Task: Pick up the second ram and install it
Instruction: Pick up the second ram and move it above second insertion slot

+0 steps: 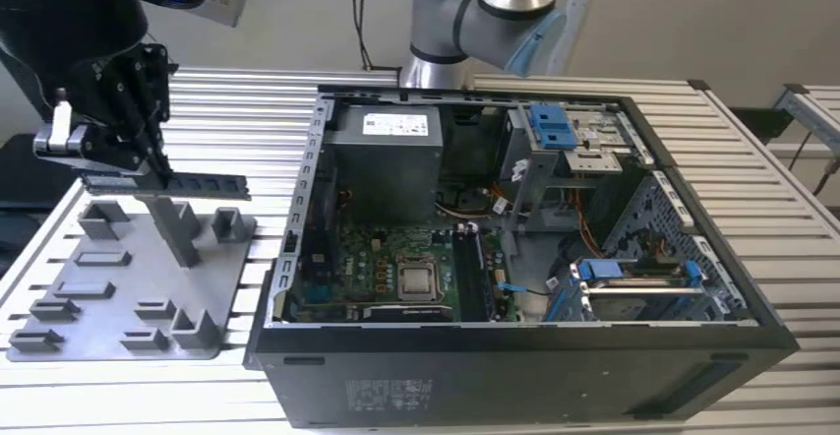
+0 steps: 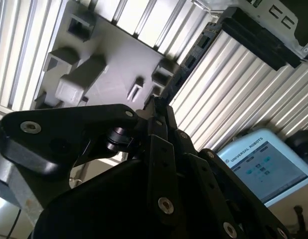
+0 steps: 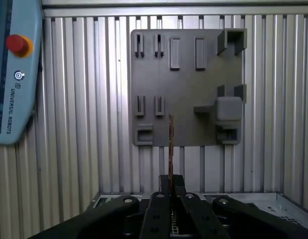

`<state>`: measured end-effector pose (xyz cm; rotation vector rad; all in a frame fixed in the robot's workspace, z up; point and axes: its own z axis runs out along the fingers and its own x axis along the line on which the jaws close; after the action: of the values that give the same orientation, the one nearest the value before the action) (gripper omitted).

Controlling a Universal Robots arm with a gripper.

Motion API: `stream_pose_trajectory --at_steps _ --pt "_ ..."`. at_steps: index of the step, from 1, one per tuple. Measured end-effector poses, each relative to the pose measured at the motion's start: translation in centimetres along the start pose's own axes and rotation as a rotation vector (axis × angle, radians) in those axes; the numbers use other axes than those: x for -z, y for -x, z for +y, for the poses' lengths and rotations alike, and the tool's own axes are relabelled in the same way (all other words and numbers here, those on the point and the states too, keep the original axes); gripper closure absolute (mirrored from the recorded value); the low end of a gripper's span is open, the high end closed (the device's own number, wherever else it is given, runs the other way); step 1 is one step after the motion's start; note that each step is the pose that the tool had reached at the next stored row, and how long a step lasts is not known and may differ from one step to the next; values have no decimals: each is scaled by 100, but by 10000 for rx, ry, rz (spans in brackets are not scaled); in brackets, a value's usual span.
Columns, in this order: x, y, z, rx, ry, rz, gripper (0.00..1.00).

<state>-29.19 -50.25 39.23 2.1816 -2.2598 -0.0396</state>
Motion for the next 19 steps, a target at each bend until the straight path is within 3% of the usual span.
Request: stream_pose_trajectory --at_steps 19 --pt "7 12 -373 444 12 -4 86"
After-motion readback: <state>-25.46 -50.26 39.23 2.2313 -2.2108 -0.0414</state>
